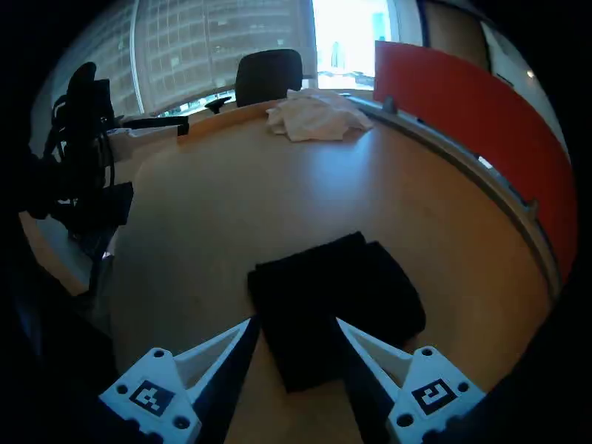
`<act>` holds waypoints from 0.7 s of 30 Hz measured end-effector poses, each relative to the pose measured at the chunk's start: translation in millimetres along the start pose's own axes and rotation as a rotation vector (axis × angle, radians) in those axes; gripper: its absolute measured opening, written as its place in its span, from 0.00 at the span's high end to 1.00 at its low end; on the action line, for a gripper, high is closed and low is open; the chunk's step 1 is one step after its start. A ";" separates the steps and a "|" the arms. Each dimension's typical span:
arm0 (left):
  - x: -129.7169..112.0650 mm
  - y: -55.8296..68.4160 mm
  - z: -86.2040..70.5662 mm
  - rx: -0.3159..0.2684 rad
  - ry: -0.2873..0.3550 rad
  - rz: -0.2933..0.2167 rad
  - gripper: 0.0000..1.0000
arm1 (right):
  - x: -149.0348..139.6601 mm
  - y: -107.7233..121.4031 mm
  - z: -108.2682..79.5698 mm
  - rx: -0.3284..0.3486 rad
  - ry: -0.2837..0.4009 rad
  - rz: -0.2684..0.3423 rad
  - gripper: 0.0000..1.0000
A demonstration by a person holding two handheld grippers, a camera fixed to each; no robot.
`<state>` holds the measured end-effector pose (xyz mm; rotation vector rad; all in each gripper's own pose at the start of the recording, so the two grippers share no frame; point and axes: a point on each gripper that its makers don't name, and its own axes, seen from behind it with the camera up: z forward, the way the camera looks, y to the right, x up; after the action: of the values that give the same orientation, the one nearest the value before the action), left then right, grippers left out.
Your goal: Fold towel
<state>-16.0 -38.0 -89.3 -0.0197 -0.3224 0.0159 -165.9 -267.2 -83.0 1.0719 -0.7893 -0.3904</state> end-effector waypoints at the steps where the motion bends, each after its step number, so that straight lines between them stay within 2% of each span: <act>1: -0.1 0.2 0.0 0.000 0.000 0.000 0.20 | -3.2 0.0 -0.9 -0.003 -0.004 0.004 0.30; 15: -1.4 2.4 -0.7 -0.005 -0.002 0.000 0.20 | -53.3 -4.3 -10.0 -0.034 -0.068 0.057 0.30; 21: -1.6 3.0 0.2 -0.007 -0.003 0.001 0.20 | -64.2 -4.2 -8.7 -0.045 -0.083 0.077 0.30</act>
<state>-17.6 -35.1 -89.6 -0.0263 -0.3255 0.0157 -202.2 -222.8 -113.4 0.9857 -0.8891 -0.3880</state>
